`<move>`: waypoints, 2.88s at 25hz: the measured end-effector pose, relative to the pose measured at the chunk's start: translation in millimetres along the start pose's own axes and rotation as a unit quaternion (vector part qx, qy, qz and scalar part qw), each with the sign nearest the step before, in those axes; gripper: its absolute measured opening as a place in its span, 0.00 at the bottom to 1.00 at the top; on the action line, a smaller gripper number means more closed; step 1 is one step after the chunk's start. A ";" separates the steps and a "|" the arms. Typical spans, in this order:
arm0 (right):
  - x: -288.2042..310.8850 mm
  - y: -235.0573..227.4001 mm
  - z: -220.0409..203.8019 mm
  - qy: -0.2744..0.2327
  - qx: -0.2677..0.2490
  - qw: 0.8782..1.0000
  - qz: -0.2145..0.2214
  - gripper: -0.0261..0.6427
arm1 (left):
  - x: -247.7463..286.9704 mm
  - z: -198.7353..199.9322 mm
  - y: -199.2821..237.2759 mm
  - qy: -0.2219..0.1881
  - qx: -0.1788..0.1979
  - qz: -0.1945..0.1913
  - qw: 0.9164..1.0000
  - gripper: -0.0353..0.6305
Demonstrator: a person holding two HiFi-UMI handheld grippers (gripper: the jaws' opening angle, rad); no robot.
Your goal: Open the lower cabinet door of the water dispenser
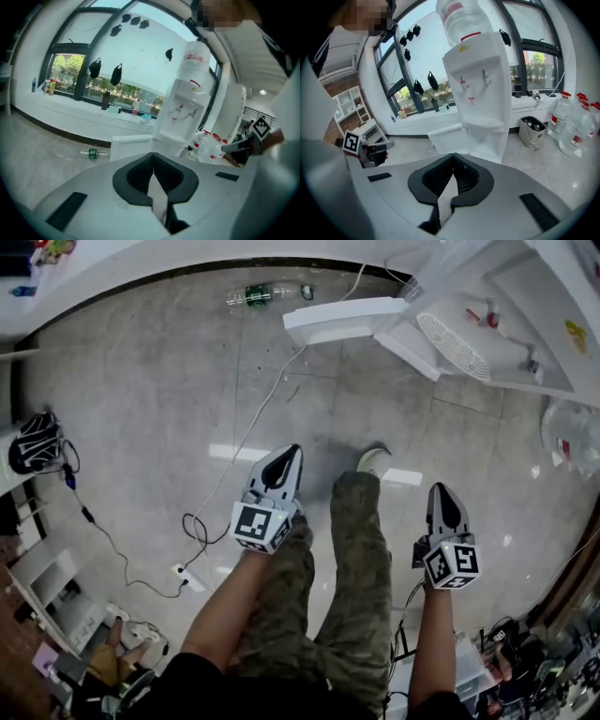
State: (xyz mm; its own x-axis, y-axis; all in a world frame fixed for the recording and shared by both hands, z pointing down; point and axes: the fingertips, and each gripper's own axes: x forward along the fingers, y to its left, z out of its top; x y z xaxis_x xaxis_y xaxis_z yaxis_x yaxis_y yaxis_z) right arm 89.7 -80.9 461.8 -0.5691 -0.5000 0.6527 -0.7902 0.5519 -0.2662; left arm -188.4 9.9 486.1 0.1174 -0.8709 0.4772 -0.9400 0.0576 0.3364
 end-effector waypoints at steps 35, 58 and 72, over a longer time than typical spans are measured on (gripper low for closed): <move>-477.8 208.1 126.6 -0.148 -0.079 0.986 -0.020 0.04 | -322.8 111.5 -137.8 -0.050 -0.030 -0.161 0.985 0.06; -487.9 167.6 76.8 -0.202 -0.082 0.973 -0.071 0.04 | -383.6 130.5 -256.6 -0.135 0.036 -0.095 0.986 0.06; -499.3 165.3 61.7 -0.214 -0.083 0.970 -0.083 0.04 | -394.9 118.5 -249.6 -0.125 0.052 -0.084 0.987 0.06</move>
State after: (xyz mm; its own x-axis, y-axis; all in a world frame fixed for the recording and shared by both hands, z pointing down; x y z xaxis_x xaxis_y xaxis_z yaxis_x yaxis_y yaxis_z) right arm 229.2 218.8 48.1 -0.5082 -0.8021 0.3138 -0.8513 0.5230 -0.0420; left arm -38.2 281.6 117.5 0.2035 -0.9580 0.2019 -0.9434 -0.1366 0.3023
